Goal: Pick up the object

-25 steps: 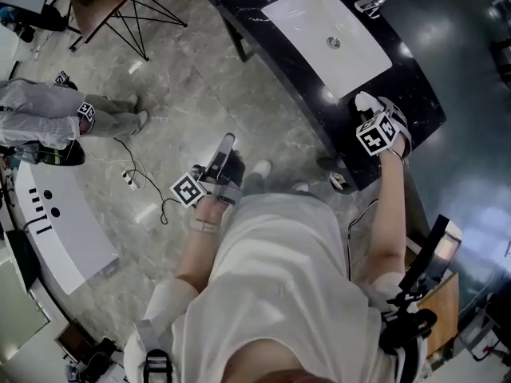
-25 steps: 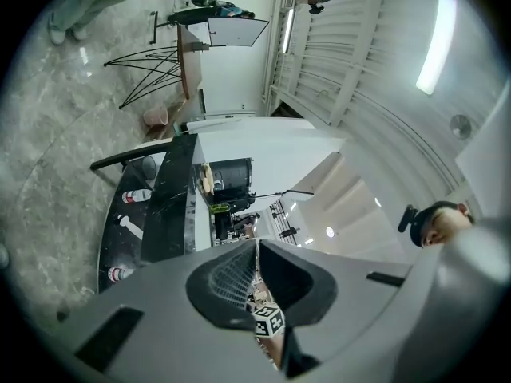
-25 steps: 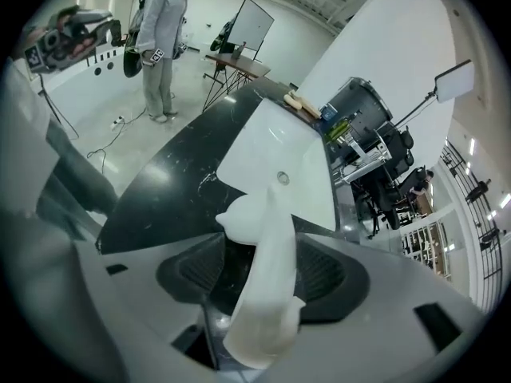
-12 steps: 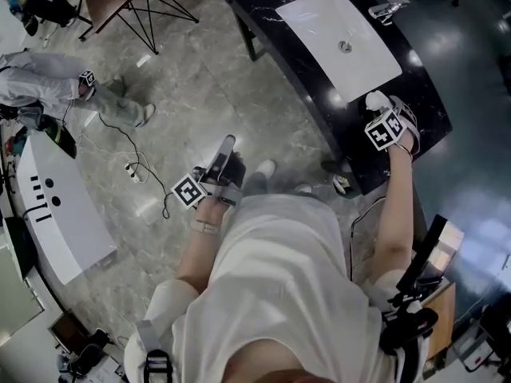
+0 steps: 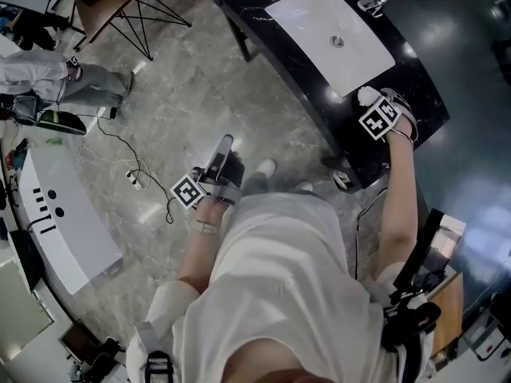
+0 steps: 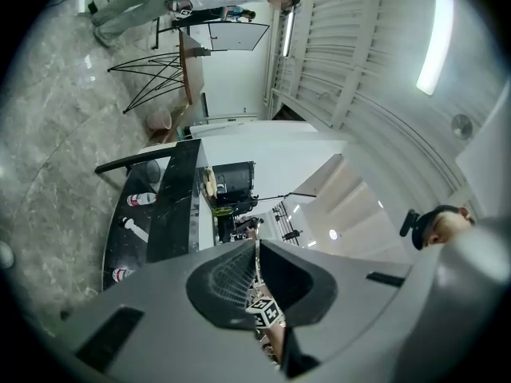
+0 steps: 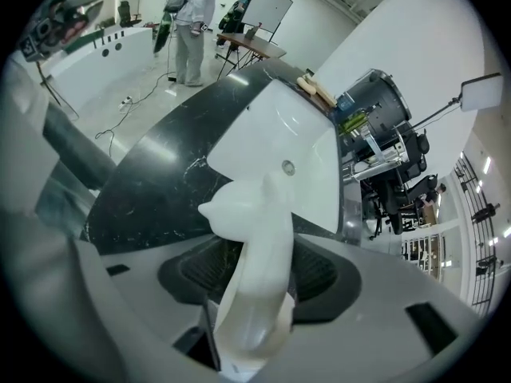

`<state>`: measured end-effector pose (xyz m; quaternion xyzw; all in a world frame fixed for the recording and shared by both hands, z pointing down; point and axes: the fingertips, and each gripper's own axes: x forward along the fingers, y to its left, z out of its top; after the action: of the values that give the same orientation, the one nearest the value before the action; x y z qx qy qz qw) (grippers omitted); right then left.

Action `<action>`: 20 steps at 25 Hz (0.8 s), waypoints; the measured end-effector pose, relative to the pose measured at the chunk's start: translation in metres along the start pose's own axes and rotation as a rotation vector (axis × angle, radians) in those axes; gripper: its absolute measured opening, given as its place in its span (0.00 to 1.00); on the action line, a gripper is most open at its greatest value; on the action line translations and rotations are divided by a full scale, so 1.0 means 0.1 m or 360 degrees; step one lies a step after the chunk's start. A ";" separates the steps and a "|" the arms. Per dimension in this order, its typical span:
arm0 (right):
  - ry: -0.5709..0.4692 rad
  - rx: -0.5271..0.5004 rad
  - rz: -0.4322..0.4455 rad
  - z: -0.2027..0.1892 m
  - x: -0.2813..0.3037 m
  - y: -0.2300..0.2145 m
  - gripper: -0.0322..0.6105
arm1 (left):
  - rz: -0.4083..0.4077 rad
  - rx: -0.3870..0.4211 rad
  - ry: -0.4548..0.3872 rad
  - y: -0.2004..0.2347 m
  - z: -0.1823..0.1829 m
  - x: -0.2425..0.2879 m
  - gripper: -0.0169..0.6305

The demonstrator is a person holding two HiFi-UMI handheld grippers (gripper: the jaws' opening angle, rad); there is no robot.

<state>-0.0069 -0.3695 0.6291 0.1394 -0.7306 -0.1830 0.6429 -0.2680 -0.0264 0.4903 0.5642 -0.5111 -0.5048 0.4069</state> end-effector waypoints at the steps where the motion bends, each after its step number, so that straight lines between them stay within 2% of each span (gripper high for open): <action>1: 0.0020 -0.0020 0.0022 0.01 0.00 0.02 0.45 | 0.0002 0.0000 0.0002 0.00 0.00 0.00 0.04; 4: 0.0094 -0.0082 0.0068 -0.02 0.02 0.06 0.44 | 0.0008 -0.0004 0.0009 0.01 -0.01 0.01 0.04; 8: 0.0304 -0.0385 0.0030 -0.17 0.18 0.14 0.41 | 0.0008 -0.0013 0.0011 0.01 -0.01 0.03 0.04; 10: 0.0389 -0.0458 0.0005 -0.21 0.23 0.16 0.40 | 0.0009 -0.0018 0.0006 0.02 0.01 0.03 0.04; 20: 0.0393 -0.0400 -0.0058 -0.16 0.23 0.18 0.38 | -0.0022 -0.0055 0.0045 0.09 -0.01 0.12 0.04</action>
<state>0.0063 -0.3650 0.6588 0.0926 -0.6148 -0.2659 0.7367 -0.2687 -0.0398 0.4972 0.5676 -0.4926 -0.5084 0.4203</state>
